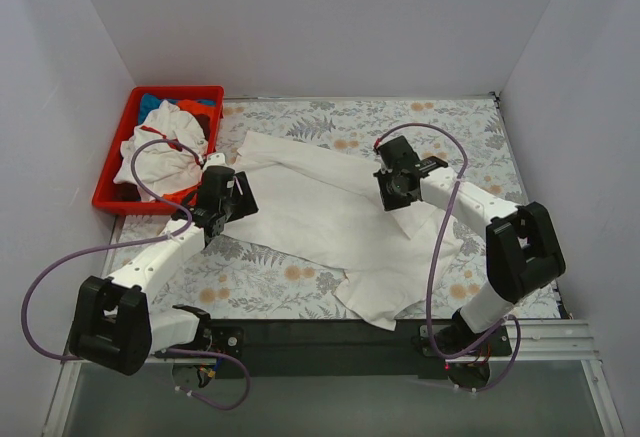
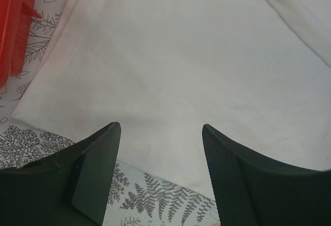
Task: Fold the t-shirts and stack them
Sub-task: Fold the tshirt
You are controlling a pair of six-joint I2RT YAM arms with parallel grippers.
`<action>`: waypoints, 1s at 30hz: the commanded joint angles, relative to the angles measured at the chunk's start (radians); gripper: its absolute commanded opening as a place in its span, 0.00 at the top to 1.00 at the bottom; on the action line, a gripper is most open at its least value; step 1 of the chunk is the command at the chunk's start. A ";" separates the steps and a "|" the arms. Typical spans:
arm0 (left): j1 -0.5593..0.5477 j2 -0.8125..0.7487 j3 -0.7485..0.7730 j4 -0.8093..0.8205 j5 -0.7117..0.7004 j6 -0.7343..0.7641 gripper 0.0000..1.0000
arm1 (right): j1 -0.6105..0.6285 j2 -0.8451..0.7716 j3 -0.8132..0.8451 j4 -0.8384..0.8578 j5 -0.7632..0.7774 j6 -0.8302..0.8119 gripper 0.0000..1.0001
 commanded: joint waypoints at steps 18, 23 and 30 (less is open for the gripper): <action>-0.004 0.011 0.032 0.000 0.004 0.016 0.37 | 0.004 0.123 0.186 -0.095 -0.238 0.119 0.99; -0.004 0.022 0.037 -0.006 0.008 0.017 0.37 | 0.004 0.138 0.182 -0.095 -0.278 0.119 0.90; -0.004 0.030 0.040 -0.009 0.008 0.017 0.37 | 0.009 0.105 0.194 -0.097 -0.253 0.040 0.69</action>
